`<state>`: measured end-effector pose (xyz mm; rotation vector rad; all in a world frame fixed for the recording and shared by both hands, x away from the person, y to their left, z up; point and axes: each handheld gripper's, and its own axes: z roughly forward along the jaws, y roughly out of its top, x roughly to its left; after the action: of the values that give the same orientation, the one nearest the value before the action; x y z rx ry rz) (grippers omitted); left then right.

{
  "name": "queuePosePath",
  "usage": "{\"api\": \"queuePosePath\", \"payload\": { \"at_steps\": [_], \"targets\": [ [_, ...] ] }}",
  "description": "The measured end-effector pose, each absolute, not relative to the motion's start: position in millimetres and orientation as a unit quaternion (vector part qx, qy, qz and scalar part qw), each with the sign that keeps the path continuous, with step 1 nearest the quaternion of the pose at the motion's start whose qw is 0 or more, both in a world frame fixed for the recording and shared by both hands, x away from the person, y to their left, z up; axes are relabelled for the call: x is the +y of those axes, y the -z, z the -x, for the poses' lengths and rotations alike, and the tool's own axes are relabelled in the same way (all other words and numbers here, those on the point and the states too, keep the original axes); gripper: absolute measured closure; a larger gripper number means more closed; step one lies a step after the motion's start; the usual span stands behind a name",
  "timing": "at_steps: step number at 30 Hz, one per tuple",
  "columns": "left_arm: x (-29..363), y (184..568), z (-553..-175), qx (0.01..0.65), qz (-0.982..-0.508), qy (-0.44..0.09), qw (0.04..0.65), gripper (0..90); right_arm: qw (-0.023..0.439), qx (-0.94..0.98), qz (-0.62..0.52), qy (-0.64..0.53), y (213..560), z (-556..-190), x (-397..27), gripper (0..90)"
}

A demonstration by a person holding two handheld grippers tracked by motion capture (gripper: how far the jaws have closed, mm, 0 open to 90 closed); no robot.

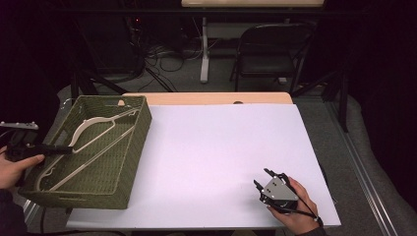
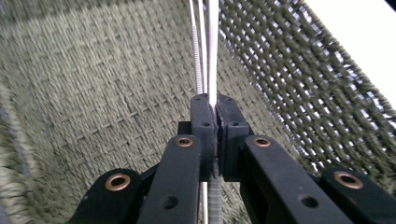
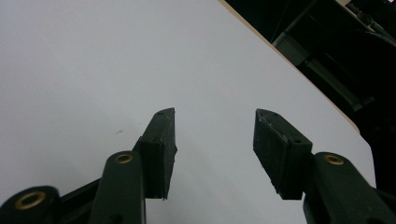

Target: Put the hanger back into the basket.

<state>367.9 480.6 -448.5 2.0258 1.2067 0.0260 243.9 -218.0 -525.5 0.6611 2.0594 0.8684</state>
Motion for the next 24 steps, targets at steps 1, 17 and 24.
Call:
{"api": "queuePosePath", "payload": {
  "at_steps": [1,17,24],
  "targets": [
    [480.1,450.2,-368.6,0.473,-0.796,-0.009,0.378,87.6,0.394,0.812,-0.261,-0.342,525.4,-244.0,-218.3,49.1],
    [477.2,445.5,-365.4,0.515,-0.787,-0.118,0.318,65.7,0.395,0.81,-0.261,-0.346,524.5,-242.8,-219.3,49.0],
    [476.6,445.2,-362.6,0.516,-0.779,-0.114,0.337,57.9,0.393,0.811,-0.261,-0.347,524.4,-242.4,-218.8,48.1]
  ]
}}
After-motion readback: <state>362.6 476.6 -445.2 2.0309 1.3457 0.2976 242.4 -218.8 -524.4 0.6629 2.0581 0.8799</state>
